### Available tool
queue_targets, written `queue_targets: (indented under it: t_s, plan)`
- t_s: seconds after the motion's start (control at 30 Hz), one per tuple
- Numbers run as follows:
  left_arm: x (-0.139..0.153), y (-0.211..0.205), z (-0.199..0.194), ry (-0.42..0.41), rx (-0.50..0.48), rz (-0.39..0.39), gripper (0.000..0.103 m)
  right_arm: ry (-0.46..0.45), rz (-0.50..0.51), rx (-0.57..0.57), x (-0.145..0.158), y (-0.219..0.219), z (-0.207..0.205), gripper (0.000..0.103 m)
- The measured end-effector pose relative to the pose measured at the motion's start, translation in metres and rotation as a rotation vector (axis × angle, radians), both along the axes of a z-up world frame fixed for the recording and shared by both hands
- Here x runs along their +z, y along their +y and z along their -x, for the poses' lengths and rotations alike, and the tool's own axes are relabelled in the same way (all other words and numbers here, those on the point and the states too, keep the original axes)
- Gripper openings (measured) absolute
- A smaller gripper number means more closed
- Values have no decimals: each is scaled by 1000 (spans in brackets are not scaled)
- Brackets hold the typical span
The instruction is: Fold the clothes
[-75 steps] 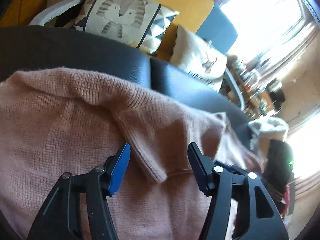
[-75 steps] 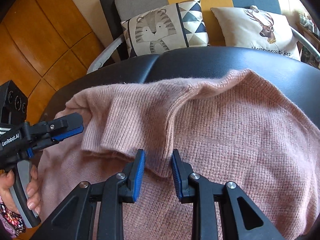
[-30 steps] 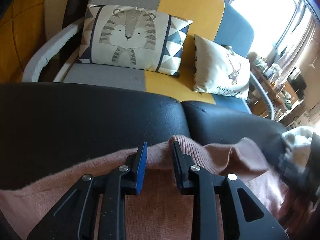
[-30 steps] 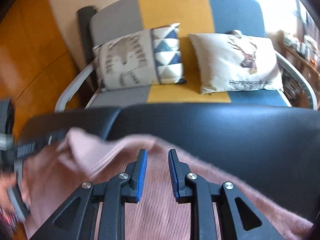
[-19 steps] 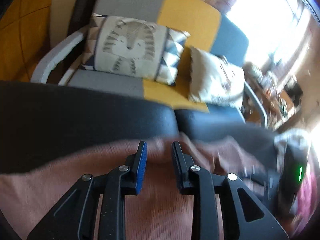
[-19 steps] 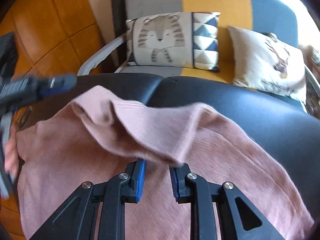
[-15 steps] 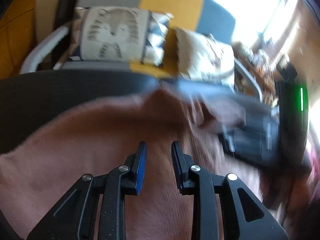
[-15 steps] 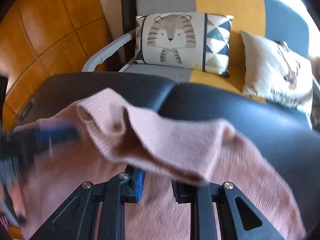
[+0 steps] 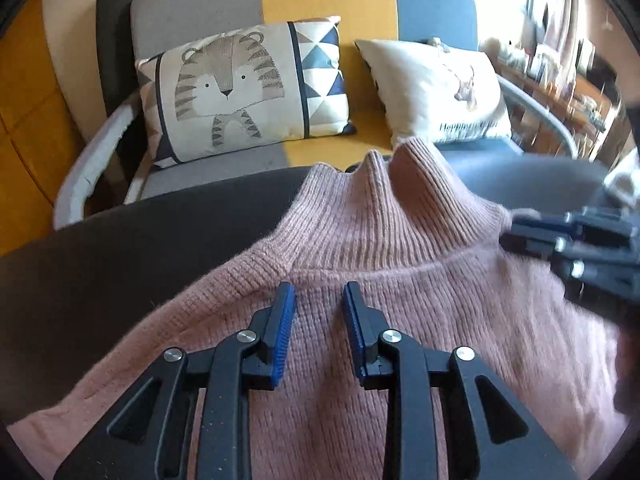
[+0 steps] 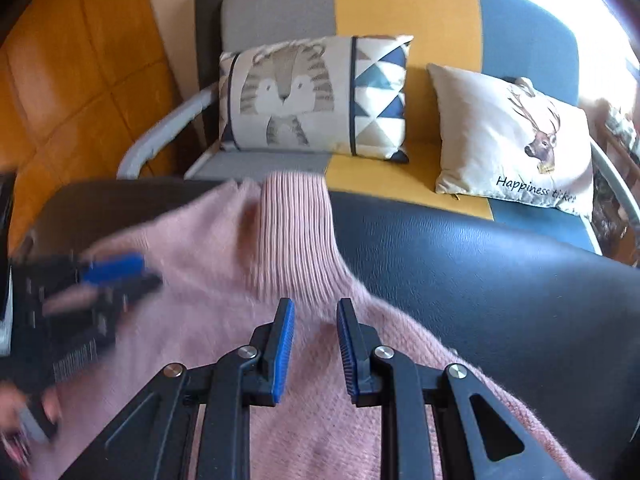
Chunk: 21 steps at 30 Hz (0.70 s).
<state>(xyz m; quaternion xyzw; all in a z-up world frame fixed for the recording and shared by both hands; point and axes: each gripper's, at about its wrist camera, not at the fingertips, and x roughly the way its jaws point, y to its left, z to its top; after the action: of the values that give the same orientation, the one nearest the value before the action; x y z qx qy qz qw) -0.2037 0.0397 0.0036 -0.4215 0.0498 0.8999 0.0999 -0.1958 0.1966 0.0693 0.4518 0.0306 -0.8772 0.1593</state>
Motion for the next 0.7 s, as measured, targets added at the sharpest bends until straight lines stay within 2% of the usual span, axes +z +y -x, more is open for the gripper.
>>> queue_targets:
  t_s: [0.07,0.1,0.13,0.17,0.2,0.23,0.3,0.43,0.53,0.63,0.7]
  plan:
    - [-2,-3,-2,28,8,25,46,10,-28,13,-6,-1,-1,21]
    - [-3,-4,0,33,21,39,56,22,-39,14,-9,-1,-1,21]
    - [-3,-5,2,38,34,53,63,41,-66,6,-10,-2,0,21]
    - [-3,-6,4,44,47,67,76,60,-93,-3,-11,-3,1,23]
    - [-5,-12,10,29,69,47,86,81,-118,-13,-14,-3,3,23]
    - [-6,-19,17,11,88,15,89,91,-121,-24,-16,-1,4,24]
    - [-7,-29,24,3,107,-21,91,104,-109,-34,-19,4,7,24]
    - [-7,-22,25,13,99,29,92,106,-83,-60,-22,13,13,24]
    - [-4,-27,24,-7,101,11,92,111,-95,-59,-22,11,12,25]
    - [7,-30,1,3,128,47,91,85,-89,-63,-15,14,6,25]
    - [17,-33,-23,20,103,16,91,94,-52,-88,-3,22,-11,25]
